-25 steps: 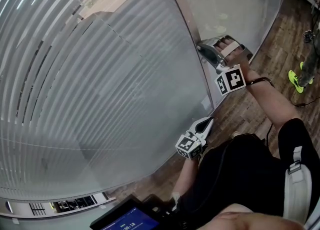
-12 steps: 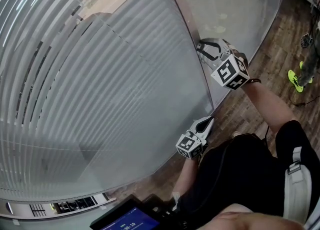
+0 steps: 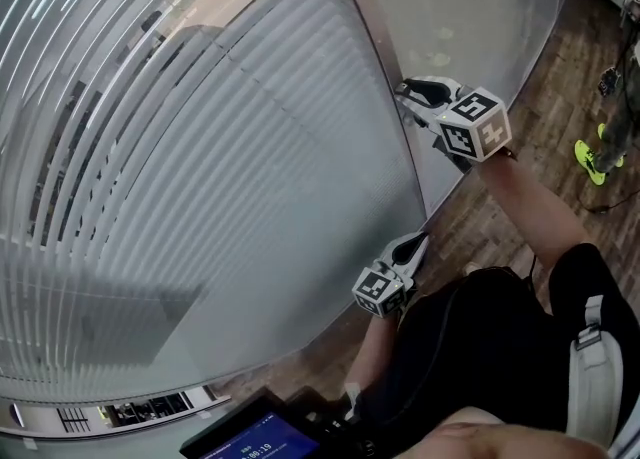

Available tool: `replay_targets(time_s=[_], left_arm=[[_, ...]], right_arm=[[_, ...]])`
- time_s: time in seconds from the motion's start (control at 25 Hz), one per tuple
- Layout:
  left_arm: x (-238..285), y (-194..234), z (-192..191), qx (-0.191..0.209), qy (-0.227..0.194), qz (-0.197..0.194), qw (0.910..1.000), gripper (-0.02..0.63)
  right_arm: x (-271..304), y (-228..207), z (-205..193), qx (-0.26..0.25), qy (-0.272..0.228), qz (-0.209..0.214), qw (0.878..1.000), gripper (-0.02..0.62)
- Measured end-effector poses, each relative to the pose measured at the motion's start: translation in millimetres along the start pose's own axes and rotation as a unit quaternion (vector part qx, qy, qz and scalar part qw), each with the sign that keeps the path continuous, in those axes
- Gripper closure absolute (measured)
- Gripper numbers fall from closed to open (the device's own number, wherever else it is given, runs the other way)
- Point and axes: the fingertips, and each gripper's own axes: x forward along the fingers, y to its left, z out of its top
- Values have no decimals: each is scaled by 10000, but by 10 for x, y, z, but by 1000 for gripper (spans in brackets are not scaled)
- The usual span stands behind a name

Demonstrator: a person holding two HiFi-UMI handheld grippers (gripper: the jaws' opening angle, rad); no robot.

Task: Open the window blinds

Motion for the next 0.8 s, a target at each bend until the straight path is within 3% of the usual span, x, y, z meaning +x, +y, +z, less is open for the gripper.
replay_targets(time_s=[0.32,0.72,0.8], left_arm=[[-2,16,7,18,-16,-18,10000,604],[1,30,-28,36,14,10,10000,604],[-8,37,-9,42,18,24,10000,604]], right_arm=[[4,-12,14,646,-120,58,9978,471],[14,-23,-27,458,-122,31,9989,461],[31,19,-11,349,-110,92,9993,419]])
